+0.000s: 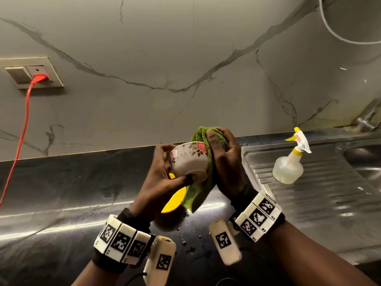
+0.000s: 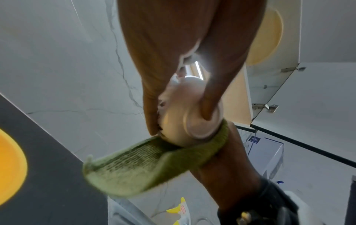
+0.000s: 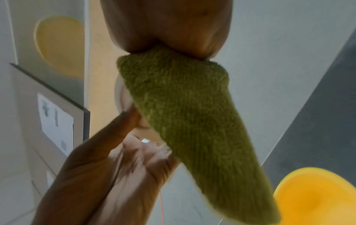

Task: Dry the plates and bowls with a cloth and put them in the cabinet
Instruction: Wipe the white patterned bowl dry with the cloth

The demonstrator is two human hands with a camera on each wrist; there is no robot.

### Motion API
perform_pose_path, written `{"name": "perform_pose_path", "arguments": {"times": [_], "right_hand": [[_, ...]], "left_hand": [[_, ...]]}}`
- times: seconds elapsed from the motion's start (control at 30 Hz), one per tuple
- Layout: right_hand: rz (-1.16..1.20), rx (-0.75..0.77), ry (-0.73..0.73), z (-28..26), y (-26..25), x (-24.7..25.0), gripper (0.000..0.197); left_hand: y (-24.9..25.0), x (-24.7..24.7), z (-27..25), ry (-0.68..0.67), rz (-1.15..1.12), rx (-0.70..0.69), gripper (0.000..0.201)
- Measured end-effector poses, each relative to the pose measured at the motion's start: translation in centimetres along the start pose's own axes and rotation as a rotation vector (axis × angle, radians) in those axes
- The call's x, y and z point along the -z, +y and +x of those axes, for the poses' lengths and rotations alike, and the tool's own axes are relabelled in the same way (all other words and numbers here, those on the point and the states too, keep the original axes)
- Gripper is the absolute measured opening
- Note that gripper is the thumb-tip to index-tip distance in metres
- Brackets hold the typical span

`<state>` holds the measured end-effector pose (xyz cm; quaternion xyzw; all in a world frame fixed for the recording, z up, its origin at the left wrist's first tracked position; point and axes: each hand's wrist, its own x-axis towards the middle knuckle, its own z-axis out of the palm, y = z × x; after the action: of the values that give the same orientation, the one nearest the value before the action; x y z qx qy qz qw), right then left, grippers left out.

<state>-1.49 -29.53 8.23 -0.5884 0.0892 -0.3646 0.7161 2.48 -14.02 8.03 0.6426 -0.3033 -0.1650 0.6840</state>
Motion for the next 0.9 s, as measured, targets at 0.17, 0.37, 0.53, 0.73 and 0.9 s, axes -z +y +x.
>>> {"name": "perform_pose_path", "arguments": {"times": [0.17,0.37,0.53,0.73,0.9], "right_hand": [[-0.186,0.312,0.141,-0.1,0.3,-0.8,0.016],[-0.259,0.198,-0.208,-2.4,0.4,-1.3,0.021],[-0.346,0.071,-0.523,-3.4,1.2,-1.4,0.020],[-0.465,0.596,-0.335,-3.3,1.0,-2.7,0.013],[-0.637,0.627,-0.276,-1.6,1.8,-2.2,0.027]], "left_hand": [[-0.5,-0.9,0.3,0.029,-0.164,0.124,0.123],[-0.1,-1.0,1.1,0.280,-0.476,0.216,0.092],[-0.3,-0.1,0.7,0.182,-0.666,0.221,0.051],[-0.2,-0.7,-0.2,0.117,-0.668,0.214,0.052],[-1.3,0.2,-0.3,0.118,-0.661,0.160,0.056]]}}
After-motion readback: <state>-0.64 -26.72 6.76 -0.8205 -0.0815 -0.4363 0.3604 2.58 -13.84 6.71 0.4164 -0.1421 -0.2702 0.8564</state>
